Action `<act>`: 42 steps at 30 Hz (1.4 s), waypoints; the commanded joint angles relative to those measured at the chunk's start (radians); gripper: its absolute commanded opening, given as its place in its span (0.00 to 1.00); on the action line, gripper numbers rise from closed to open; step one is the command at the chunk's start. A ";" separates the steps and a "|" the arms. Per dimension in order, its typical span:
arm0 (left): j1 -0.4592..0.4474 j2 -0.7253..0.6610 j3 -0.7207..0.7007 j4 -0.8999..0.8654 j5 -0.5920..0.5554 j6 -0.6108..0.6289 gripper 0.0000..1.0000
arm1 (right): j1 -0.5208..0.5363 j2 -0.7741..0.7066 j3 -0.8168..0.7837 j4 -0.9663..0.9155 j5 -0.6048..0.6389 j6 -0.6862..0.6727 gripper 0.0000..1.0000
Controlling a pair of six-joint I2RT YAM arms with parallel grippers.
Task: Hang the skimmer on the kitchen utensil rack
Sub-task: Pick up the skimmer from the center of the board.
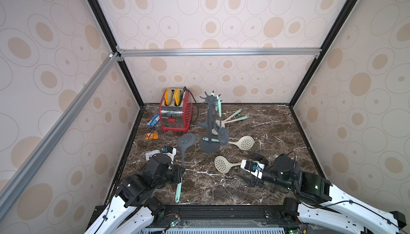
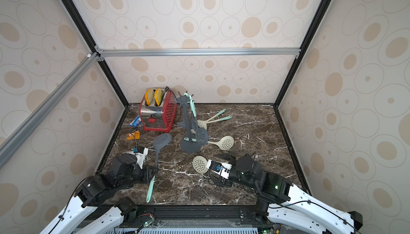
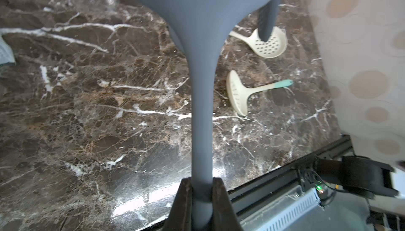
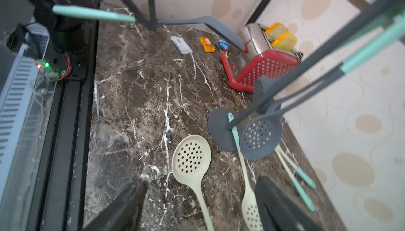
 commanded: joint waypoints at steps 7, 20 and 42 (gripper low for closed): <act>-0.001 0.054 0.102 0.040 0.260 0.188 0.00 | 0.005 0.210 0.225 0.027 -0.021 -0.594 0.86; -0.001 0.129 0.190 0.001 0.386 0.281 0.00 | 0.005 0.416 0.243 0.391 0.127 -0.655 0.86; -0.001 0.219 0.224 0.000 0.413 0.345 0.00 | -0.017 0.469 0.228 0.340 0.046 -0.596 0.18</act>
